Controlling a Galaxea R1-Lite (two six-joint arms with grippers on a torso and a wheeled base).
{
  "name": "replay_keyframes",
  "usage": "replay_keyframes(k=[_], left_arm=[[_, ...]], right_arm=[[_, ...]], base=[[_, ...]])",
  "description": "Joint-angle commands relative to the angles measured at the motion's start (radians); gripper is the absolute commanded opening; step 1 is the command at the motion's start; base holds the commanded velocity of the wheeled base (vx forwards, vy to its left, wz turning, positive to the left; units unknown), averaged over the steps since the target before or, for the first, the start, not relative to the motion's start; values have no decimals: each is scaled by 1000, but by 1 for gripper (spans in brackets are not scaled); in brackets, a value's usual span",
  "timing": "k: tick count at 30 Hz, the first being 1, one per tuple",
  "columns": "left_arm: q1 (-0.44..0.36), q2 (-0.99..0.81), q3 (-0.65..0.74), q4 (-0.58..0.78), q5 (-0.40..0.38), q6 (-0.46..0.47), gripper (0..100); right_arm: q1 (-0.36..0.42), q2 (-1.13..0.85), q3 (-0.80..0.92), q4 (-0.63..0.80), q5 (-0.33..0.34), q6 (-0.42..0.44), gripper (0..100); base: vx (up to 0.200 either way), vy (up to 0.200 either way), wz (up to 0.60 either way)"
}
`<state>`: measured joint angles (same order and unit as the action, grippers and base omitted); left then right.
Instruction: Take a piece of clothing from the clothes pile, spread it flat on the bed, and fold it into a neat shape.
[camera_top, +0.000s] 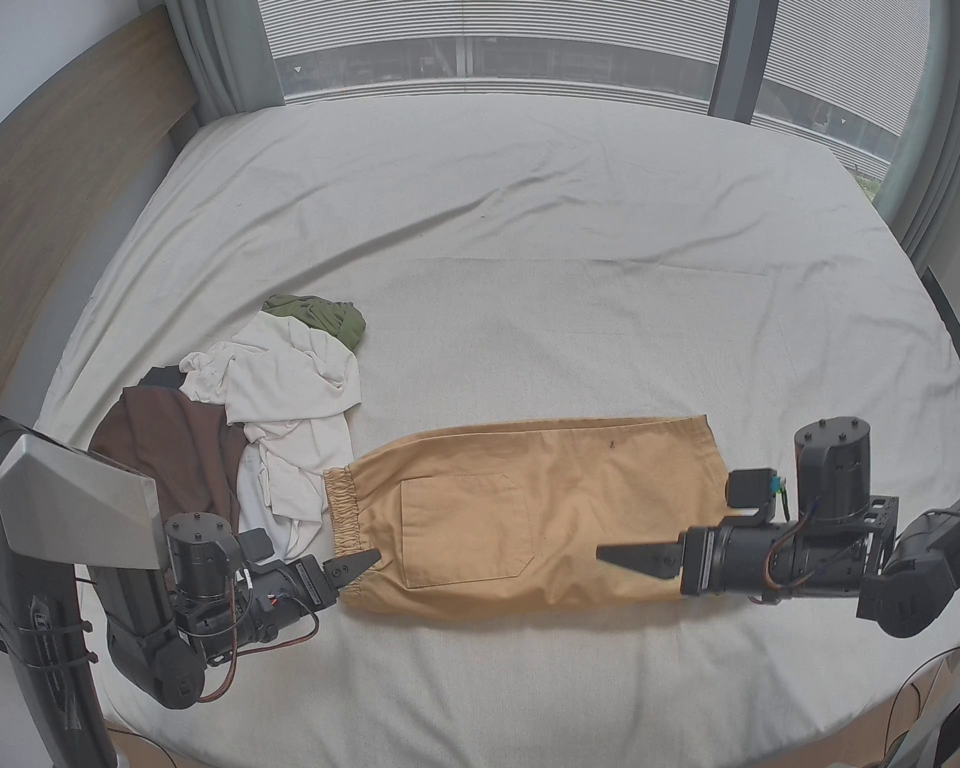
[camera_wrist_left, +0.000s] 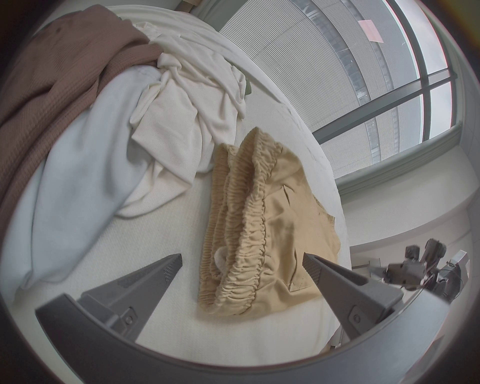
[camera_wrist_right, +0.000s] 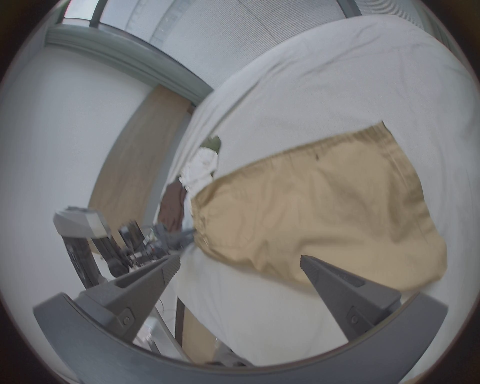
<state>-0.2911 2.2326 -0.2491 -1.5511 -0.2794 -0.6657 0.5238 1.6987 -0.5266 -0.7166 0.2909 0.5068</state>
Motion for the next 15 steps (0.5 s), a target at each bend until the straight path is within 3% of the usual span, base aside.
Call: replay_keyframes(k=[1,6,15], left_arm=[[-31,32,-2,0,22,-6,100],[-59,68,-30,0,32,-18,100],[-89,93,-111,0,65,-163,100]], right_arm=[[-42,-8,2,-66,39,29,100],[-74,-10,23,-138,71,45,100],[-97,-10,20,-178,80,55,100]], base=[[0,0,0],[0,0,0],[0,0,0]])
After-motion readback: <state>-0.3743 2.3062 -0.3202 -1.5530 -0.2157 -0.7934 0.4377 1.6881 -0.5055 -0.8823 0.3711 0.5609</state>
